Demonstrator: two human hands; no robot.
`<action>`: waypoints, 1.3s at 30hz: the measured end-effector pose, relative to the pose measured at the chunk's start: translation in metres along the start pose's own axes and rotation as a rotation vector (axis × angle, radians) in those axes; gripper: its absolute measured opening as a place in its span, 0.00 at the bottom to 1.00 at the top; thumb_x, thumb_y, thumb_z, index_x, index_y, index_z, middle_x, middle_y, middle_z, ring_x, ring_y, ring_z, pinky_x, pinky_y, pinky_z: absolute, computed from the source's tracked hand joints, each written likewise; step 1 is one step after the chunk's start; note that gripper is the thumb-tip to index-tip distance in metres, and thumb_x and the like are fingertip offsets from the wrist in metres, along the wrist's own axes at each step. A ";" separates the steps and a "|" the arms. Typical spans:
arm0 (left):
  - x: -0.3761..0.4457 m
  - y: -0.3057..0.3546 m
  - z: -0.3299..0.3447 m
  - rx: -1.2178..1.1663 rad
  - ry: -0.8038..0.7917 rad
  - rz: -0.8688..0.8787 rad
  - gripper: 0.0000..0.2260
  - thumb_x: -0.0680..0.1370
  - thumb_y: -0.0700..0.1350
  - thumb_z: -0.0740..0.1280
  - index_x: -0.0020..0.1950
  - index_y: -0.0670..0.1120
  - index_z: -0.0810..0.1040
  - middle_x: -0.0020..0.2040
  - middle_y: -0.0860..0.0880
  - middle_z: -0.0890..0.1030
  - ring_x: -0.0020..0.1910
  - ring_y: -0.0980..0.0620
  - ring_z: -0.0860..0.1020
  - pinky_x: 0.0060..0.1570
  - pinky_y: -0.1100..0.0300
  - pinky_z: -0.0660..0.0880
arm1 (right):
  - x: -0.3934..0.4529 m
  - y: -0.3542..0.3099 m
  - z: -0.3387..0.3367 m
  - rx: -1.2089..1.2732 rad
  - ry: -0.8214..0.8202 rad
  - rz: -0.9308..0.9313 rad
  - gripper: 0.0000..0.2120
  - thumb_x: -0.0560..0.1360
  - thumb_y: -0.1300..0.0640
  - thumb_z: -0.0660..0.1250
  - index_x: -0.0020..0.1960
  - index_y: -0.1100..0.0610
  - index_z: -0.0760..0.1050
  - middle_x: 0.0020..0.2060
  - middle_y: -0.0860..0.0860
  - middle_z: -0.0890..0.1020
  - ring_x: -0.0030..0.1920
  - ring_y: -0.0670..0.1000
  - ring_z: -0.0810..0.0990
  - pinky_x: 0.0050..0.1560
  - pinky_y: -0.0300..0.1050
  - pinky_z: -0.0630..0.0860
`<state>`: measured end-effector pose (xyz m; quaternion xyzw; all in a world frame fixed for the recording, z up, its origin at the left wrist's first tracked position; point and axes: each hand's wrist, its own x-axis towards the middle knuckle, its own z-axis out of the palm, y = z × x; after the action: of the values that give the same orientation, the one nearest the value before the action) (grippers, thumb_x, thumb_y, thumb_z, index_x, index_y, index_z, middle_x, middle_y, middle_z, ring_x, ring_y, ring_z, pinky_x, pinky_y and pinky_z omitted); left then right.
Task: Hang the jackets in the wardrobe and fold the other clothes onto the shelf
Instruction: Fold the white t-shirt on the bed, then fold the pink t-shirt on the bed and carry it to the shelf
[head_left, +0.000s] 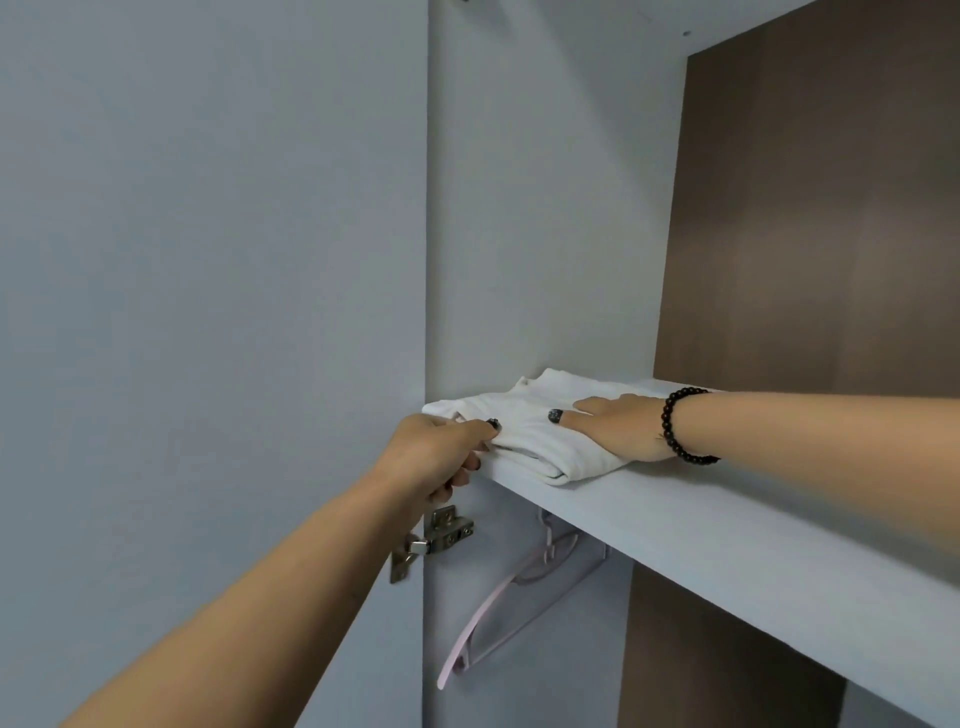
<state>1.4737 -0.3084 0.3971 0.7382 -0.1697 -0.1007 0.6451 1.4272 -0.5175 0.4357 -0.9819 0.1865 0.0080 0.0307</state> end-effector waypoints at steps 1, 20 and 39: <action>-0.004 0.002 -0.004 0.020 0.002 0.004 0.07 0.74 0.46 0.71 0.41 0.43 0.78 0.27 0.51 0.74 0.21 0.56 0.67 0.23 0.65 0.61 | -0.002 0.001 0.001 -0.015 0.018 -0.003 0.41 0.70 0.25 0.39 0.77 0.45 0.50 0.77 0.49 0.57 0.75 0.55 0.56 0.74 0.54 0.52; -0.123 -0.033 -0.127 0.712 -0.132 0.320 0.05 0.73 0.44 0.65 0.40 0.45 0.80 0.34 0.47 0.84 0.31 0.52 0.82 0.39 0.58 0.80 | -0.186 -0.156 0.051 -0.014 0.368 -0.163 0.23 0.75 0.45 0.62 0.68 0.51 0.66 0.60 0.50 0.75 0.54 0.51 0.74 0.51 0.46 0.74; -0.329 -0.128 -0.294 1.206 -0.242 0.136 0.14 0.77 0.54 0.64 0.60 0.52 0.76 0.34 0.57 0.76 0.44 0.52 0.79 0.44 0.59 0.72 | -0.329 -0.312 0.185 0.139 -0.068 -0.291 0.25 0.76 0.44 0.62 0.69 0.51 0.64 0.65 0.49 0.70 0.59 0.51 0.74 0.59 0.47 0.74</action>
<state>1.2941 0.1005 0.2906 0.9437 -0.3155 -0.0285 0.0953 1.2345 -0.0954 0.2777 -0.9932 0.0415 0.0238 0.1057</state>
